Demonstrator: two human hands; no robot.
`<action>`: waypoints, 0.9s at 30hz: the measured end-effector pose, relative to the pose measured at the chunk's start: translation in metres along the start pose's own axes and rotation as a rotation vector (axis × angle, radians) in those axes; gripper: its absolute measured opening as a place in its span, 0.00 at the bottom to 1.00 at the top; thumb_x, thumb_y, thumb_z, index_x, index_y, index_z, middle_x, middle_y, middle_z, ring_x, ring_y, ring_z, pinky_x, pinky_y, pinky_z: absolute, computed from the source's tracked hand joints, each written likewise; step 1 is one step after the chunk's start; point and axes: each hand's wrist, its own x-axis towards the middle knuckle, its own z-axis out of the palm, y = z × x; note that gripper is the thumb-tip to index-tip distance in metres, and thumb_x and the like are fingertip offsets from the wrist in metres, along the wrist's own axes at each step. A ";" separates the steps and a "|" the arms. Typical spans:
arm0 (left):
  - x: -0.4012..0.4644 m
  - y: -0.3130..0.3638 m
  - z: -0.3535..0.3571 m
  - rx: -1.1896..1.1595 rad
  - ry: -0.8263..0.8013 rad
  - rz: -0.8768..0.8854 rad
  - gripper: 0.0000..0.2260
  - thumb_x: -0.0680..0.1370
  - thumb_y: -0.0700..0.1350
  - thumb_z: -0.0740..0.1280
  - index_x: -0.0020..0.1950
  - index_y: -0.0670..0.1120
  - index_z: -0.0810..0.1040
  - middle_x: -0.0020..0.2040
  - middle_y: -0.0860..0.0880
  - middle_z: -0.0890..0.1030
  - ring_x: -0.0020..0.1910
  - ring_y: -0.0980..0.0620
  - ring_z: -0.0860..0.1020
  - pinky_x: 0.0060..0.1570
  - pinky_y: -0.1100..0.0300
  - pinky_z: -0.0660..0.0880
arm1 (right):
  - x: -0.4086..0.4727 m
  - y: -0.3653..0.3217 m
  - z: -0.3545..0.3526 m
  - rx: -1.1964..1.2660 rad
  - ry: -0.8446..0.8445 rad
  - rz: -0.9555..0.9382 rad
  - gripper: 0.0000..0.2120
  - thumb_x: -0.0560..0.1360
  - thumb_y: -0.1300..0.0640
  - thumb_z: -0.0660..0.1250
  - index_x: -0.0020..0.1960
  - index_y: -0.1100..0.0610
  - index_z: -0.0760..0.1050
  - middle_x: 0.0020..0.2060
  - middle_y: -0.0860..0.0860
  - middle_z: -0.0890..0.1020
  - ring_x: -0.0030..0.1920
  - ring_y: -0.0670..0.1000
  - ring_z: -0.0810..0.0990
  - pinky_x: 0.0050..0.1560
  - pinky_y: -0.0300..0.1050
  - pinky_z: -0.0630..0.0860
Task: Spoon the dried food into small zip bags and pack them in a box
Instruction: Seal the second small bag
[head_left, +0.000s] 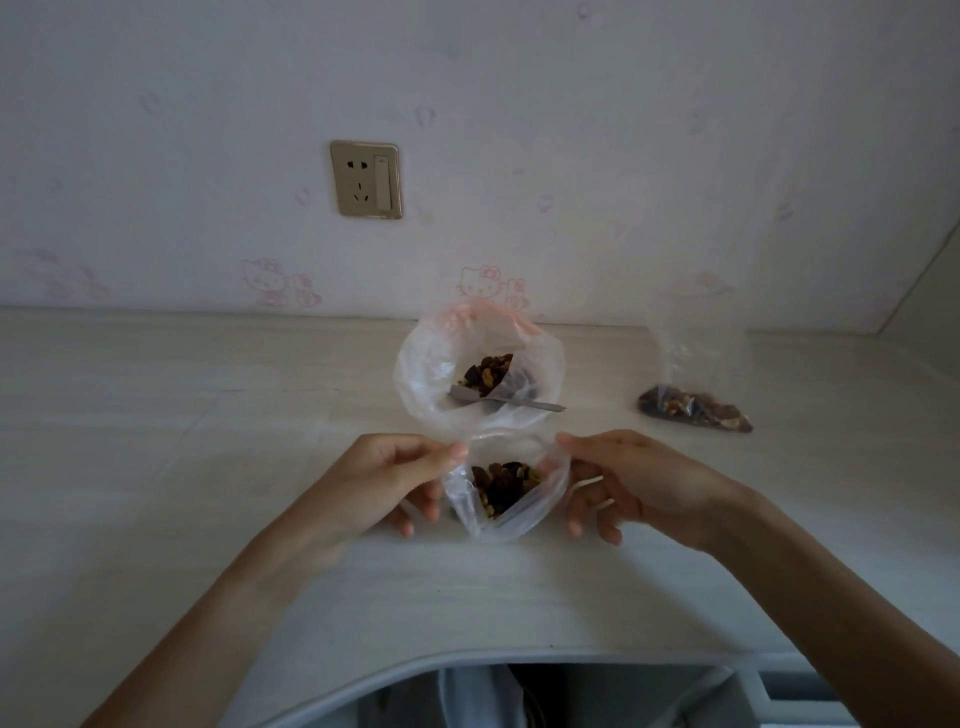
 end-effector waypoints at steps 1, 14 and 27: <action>-0.001 0.001 0.003 -0.002 -0.004 0.012 0.25 0.67 0.68 0.79 0.47 0.47 0.87 0.37 0.50 0.83 0.36 0.55 0.81 0.29 0.62 0.75 | 0.000 0.002 0.002 0.037 -0.034 -0.018 0.24 0.84 0.47 0.61 0.61 0.69 0.78 0.52 0.65 0.84 0.40 0.56 0.83 0.29 0.44 0.74; -0.007 0.009 0.013 0.003 0.191 0.104 0.12 0.72 0.44 0.81 0.36 0.47 0.78 0.36 0.46 0.82 0.33 0.53 0.80 0.29 0.59 0.78 | 0.003 0.007 0.021 -0.131 0.259 -0.275 0.09 0.73 0.55 0.77 0.45 0.61 0.85 0.39 0.59 0.87 0.35 0.55 0.85 0.36 0.46 0.83; 0.002 0.039 0.027 0.338 0.212 0.017 0.12 0.76 0.55 0.76 0.44 0.47 0.83 0.39 0.49 0.86 0.36 0.51 0.86 0.37 0.54 0.84 | -0.001 -0.023 0.041 -0.044 0.259 -0.098 0.17 0.82 0.46 0.66 0.57 0.61 0.80 0.41 0.60 0.87 0.38 0.62 0.87 0.32 0.49 0.83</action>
